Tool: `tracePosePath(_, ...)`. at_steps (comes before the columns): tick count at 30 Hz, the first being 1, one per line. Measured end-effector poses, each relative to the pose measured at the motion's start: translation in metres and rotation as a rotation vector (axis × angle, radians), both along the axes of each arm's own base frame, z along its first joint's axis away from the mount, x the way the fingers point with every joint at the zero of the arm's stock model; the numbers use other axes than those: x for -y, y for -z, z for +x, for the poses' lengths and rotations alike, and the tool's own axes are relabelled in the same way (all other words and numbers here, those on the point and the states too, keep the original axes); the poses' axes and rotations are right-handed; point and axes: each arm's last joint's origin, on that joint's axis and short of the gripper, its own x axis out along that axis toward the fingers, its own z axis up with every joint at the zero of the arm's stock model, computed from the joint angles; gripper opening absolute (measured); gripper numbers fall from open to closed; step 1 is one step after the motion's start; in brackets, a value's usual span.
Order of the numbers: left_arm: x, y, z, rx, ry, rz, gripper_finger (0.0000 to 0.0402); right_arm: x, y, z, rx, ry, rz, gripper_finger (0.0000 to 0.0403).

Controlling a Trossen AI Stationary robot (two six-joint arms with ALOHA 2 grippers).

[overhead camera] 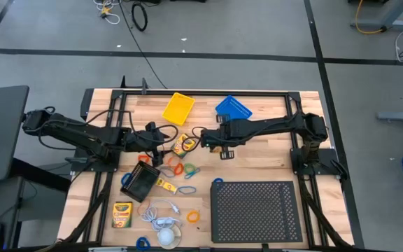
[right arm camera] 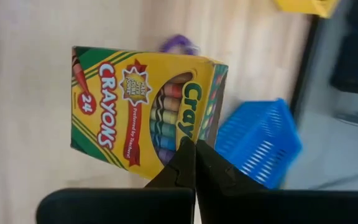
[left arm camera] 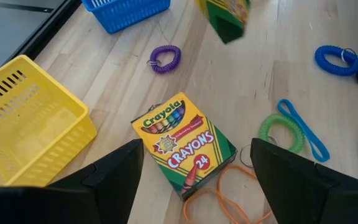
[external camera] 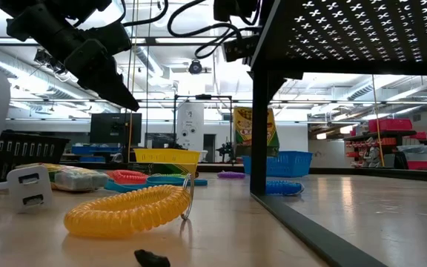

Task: Pick & Place Office Desk Supplies
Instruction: Put the crayon box into the black basket

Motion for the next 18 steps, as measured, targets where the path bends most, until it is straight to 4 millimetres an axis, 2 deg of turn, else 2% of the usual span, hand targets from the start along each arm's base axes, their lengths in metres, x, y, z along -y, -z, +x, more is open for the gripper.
tracePosePath(13, 0.0, 0.0, 0.0, 0.003, -0.002, 0.001, 0.0302, 0.015, -0.006, 0.002, -0.003, 0.01, -0.157, 0.0)
tracePosePath(18, 0.0, -0.008, 0.005, 0.093, -0.005, 0.01, 0.0302, 0.014, -0.008, 0.007, 0.036, -0.018, -0.164, 0.0)
